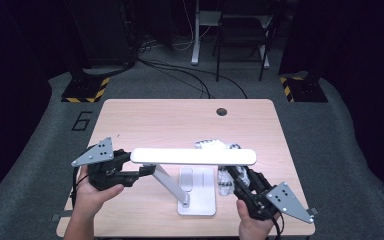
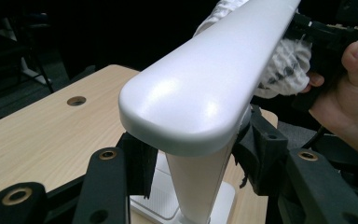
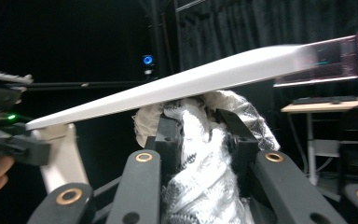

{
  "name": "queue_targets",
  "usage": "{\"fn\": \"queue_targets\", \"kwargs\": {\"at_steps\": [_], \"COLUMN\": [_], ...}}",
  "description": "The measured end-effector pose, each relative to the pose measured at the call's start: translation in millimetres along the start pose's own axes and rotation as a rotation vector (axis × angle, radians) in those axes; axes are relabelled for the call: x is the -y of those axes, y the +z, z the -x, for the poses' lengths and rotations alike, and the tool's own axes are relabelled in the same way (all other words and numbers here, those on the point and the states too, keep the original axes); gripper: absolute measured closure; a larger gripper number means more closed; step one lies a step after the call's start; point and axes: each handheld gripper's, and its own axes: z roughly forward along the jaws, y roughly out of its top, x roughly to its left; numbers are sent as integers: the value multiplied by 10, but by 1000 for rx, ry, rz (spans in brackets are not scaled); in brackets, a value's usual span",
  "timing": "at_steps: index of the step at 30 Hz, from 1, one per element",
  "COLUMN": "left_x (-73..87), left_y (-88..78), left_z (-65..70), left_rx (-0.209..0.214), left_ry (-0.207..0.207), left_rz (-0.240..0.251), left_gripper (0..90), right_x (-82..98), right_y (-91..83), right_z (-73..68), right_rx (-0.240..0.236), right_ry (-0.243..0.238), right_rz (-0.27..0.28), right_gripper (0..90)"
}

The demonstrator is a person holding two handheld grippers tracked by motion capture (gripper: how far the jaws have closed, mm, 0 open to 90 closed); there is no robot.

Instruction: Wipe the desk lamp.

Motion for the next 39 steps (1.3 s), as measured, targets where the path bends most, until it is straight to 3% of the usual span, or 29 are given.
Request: {"fn": "queue_targets", "kwargs": {"at_steps": [6, 14, 21, 30, 35, 39], "left_x": [-3, -4, -10, -12, -14, -11], "left_y": [-1, 2, -4, 3, 6, 4], "left_z": [9, 9, 10, 24, 33, 28], "left_rx": [-8, -12, -17, -23, -26, -28], "left_ry": [3, 5, 13, 17, 14, 15], "left_rz": [-5, -2, -13, -11, -13, -10], "left_gripper": [522, 523, 524, 525, 526, 526], "right_x": [-71, -66, 15, 208, 282, 304], "right_y": [-160, -189, 74, 494, 659, 721], "right_z": [143, 134, -103, -550, -737, -804], "right_rx": [60, 54, -35, -175, -216, -232], "right_ry": [-12, 5, 19, 17, 21, 23], "right_rz": [23, 20, -18, -72, -84, -87], "right_gripper": [713, 713, 713, 713, 713, 713]}}
